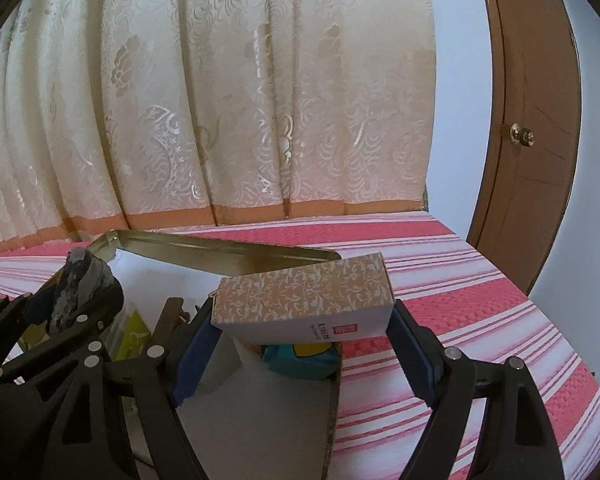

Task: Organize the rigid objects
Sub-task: 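Lower the hair clip and patterned box into the tray, then open both tools, releasing the hair clip and box into the tray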

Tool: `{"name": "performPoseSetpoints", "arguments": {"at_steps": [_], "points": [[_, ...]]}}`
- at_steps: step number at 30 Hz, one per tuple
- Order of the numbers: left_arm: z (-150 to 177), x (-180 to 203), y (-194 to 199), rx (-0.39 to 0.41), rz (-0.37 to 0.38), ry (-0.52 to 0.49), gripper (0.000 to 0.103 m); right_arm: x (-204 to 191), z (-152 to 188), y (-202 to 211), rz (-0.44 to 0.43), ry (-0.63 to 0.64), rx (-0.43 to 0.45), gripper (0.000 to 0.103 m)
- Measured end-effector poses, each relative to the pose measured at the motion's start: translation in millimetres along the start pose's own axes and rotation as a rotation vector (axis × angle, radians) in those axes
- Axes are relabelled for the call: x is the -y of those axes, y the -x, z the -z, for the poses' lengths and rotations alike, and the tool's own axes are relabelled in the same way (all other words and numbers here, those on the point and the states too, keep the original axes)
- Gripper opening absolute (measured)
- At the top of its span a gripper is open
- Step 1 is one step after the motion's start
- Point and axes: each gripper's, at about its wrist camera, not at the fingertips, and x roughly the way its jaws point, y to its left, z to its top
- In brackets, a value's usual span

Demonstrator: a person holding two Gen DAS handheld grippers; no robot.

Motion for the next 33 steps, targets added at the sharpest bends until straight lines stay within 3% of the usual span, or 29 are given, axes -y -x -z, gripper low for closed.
{"name": "performPoseSetpoints", "arguments": {"at_steps": [16,21,29,33], "points": [[-2.9,-4.1,-6.0,0.001,-0.06,-0.015,0.043,-7.6,-0.4,-5.9,-0.011,0.021,-0.037,0.084],[-5.5,-13.4,-10.8,-0.006,-0.101,-0.004,0.043,-18.3,0.2,-5.8,-0.013,0.078,-0.036,0.084],[-6.6,-23.3,-28.6,-0.099,-0.07,0.037,0.043,-23.8,-0.1,-9.4,-0.026,0.099,-0.055,0.084],[-4.8,-22.8,-28.8,-0.097,-0.075,0.037,0.043,-26.4,0.0,-10.6,-0.028,0.109,-0.058,0.084]]}}
